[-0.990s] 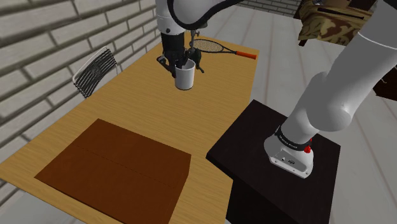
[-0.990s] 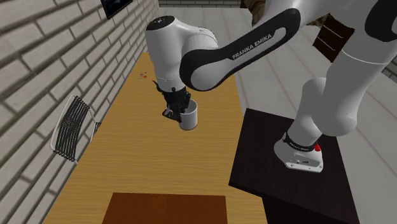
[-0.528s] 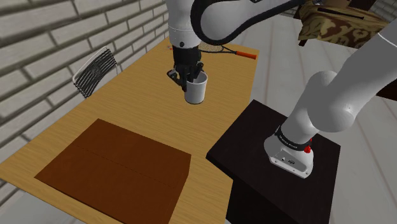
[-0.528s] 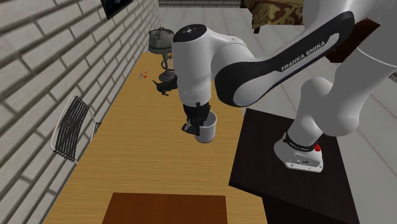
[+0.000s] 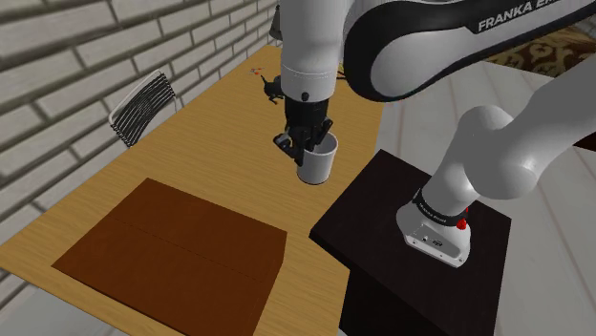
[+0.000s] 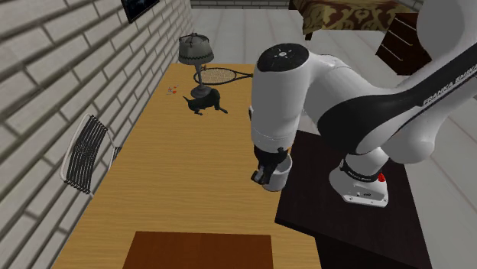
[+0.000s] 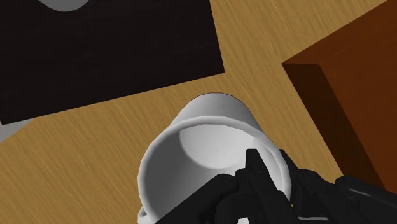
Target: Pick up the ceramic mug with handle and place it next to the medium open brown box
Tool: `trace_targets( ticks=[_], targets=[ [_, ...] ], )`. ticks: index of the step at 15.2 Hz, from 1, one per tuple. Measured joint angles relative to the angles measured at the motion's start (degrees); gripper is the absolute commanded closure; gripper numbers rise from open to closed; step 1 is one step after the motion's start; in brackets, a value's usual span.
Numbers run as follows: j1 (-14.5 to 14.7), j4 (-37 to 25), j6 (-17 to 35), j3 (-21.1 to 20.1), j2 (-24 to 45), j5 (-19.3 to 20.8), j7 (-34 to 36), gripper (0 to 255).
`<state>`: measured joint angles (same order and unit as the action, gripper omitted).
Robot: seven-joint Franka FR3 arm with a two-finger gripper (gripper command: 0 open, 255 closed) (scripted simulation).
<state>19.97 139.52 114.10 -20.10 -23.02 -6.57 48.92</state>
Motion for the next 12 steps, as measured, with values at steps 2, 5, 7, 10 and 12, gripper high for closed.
trace_targets(
  ticks=[2, 5, 7, 10, 12],
  targets=[
    [1.47, 1.16, -0.5, -1.46, -1.79, -1.39, 1.97, 255],
    [4.11, 2.76, -1.65, -3.98, -4.86, -3.91, 5.45, 255],
    [5.91, 3.84, -2.48, -5.53, -6.97, -5.65, 7.62, 255],
    [8.44, 5.28, -3.21, -7.85, -9.45, -8.11, 10.74, 255],
    [10.22, 6.02, -3.63, -9.61, -10.91, -9.86, 13.08, 255]
  ],
)
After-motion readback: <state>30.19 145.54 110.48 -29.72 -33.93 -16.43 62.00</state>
